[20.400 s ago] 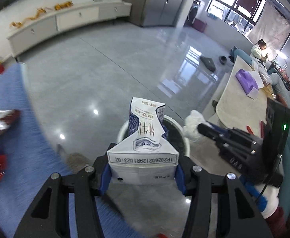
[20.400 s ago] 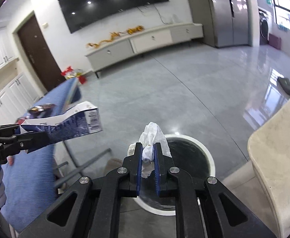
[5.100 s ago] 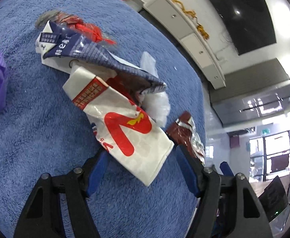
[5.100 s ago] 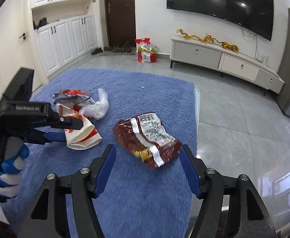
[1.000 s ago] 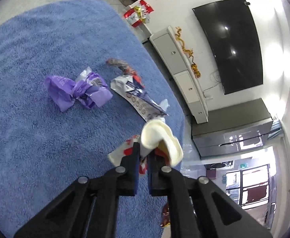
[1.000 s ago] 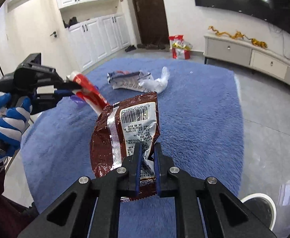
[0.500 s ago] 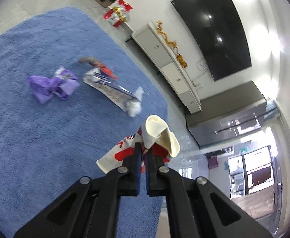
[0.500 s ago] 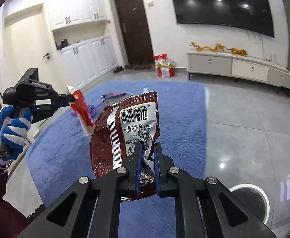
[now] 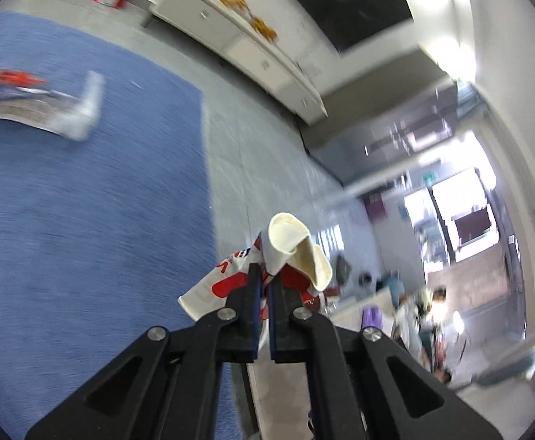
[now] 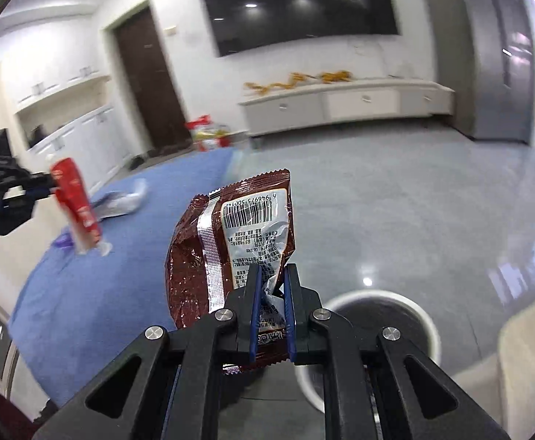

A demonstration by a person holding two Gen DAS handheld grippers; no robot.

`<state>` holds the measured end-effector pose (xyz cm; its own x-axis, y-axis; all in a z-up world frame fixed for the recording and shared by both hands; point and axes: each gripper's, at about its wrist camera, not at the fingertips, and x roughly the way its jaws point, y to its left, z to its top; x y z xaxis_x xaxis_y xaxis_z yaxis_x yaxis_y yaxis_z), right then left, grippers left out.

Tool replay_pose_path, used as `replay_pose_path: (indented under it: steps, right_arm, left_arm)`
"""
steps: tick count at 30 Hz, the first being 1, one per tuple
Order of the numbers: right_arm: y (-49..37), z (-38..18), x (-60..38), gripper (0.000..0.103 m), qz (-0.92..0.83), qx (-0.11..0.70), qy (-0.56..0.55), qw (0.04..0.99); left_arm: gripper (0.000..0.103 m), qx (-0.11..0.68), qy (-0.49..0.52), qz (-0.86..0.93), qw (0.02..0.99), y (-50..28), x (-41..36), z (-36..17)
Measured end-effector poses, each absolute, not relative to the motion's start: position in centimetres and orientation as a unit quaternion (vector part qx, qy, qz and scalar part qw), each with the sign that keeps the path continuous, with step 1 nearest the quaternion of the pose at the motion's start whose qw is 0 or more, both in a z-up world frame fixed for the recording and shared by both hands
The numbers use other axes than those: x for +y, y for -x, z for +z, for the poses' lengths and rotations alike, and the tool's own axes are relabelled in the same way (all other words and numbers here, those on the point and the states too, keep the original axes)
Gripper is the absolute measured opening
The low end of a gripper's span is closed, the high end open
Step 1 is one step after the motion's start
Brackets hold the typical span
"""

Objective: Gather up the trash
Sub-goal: 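Carry paper bag and brown wrapper to the bin and open both tools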

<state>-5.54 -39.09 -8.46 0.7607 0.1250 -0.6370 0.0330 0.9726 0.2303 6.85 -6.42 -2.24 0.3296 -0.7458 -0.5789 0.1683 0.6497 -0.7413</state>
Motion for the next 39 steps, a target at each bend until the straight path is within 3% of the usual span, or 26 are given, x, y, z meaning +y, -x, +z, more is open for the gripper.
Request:
replay_pose_path:
  steps: [15, 20, 23, 25, 26, 31, 39]
  right_arm:
    - [4.3, -20.7, -49.9, 0.013, -0.131, 0.437, -0.184, 0.871]
    - [3.5, -23.1, -50.8, 0.021, -0.141, 0.456, -0.194, 0.857]
    - [3.3, -23.8, -51.2, 0.035, -0.145, 0.459, -0.199, 0.854]
    - [3.4, -23.8, -51.1, 0.035, -0.146, 0.458, -0.203, 0.853]
    - [3.4, -23.8, -51.1, 0.036, -0.146, 0.458, -0.203, 0.853]
    - [4.4, -22.8, -50.6, 0.037, -0.148, 0.450, -0.207, 0.856]
    - [6.3, -19.6, -49.7, 0.040, -0.152, 0.418, -0.212, 0.870]
  left_arm:
    - [0.003, 0.604, 0.114, -0.371, 0.697, -9.0, -30.3, -12.6]
    - [0.007, 0.630, 0.088, -0.374, 0.675, -9.9, -34.8, -17.2]
    - [0.017, 0.636, 0.081, -0.374, 0.670, -9.8, -36.0, -18.9]
    - [0.033, 0.637, 0.083, -0.377, 0.667, -9.5, -36.2, -19.6]
    - [0.035, 0.637, 0.083, -0.378, 0.667, -9.6, -35.3, -19.8]
    - [0.036, 0.622, 0.069, -0.391, 0.675, -8.4, -34.1, -18.6]
    - [0.036, 0.532, 0.020, -0.394, 0.749, -5.5, -29.5, -12.3]
